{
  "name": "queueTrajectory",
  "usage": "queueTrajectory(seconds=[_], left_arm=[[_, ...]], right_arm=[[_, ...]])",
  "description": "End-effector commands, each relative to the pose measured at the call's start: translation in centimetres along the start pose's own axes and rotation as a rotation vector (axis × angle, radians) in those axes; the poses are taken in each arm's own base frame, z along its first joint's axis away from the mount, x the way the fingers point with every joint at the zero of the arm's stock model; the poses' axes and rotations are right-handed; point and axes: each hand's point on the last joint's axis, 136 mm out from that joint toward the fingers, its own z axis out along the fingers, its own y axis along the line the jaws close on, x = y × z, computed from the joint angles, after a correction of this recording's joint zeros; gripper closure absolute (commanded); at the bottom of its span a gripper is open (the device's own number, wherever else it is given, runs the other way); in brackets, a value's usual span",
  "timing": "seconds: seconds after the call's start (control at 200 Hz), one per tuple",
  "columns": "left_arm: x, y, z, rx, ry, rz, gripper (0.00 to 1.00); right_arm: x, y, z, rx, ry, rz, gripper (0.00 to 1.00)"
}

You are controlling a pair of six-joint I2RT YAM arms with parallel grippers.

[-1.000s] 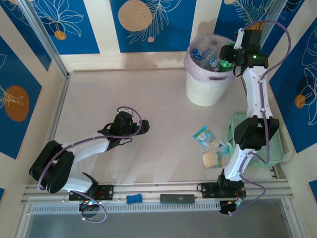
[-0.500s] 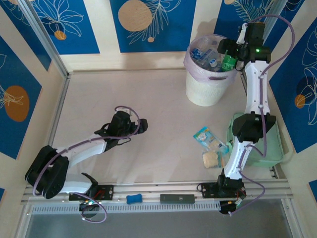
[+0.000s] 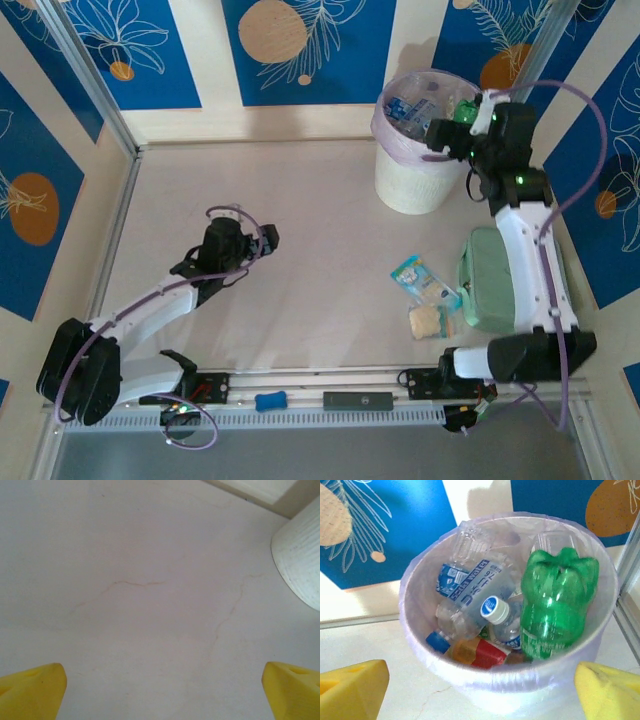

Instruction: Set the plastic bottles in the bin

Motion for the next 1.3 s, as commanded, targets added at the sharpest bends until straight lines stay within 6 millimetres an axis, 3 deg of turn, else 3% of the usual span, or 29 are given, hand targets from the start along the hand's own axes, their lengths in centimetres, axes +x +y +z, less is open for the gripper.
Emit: queueTrajectory(seconds=[0.0, 0.15, 0.275, 0.33, 0.42, 0.545, 0.79, 0.915, 1.03, 1.156, 1.296], left_arm=[[-0.9, 1.7, -0.4, -0.051, -0.036, -0.006, 0.00], [-2.0, 3.2, -0.5, -0.089, -0.070, -0.035, 0.00], [-3.0, 4.6, -0.8, -0.138, -0.106, -0.050, 0.00], [-3.3, 5.2, -1.0, -0.151, -0.113, -0.060, 0.00], [-3.5, 5.7, -1.2, -0.159, -0.121, -0.069, 0.00], [-3.7, 6.3, -1.6, -0.182, -0.130, -0.069, 0.00], [-3.5, 7.4, -2.2, -0.211, -0.151, -0.094, 0.00], [-3.5, 7.7, -2.6, -0.217, -0.151, -0.096, 0.00], [-3.4, 8.0, -3.0, -0.222, -0.157, -0.098, 0.00], [-3.3, 8.2, -3.5, -0.230, -0.160, -0.094, 0.00], [-3.2, 8.6, -3.9, -0.238, -0.167, -0.096, 0.00]], right_arm=[[1.6, 1.4, -1.0, -0.071, -0.060, 0.028, 0.03], [7.8, 2.5, -1.9, -0.109, 0.014, 0.022, 0.02], [13.4, 2.2, -1.2, -0.095, 0.090, 0.019, 0.01], [14.9, 1.4, -1.0, -0.055, 0.113, 0.033, 0.01], [15.5, 0.6, -0.7, -0.029, 0.113, 0.055, 0.01], [13.2, 0.1, -0.4, -0.009, 0.088, 0.072, 0.01], [3.2, -1.2, 1.4, 0.004, -0.025, 0.069, 0.01], [-0.2, -2.2, 3.6, -0.010, -0.039, 0.103, 0.01], [-2.1, -2.7, 5.7, -0.025, -0.054, 0.114, 0.01], [-4.0, -1.9, 7.3, -0.095, -0.064, 0.118, 0.01], [-4.6, -1.7, 9.2, -0.131, -0.042, 0.127, 0.01]])
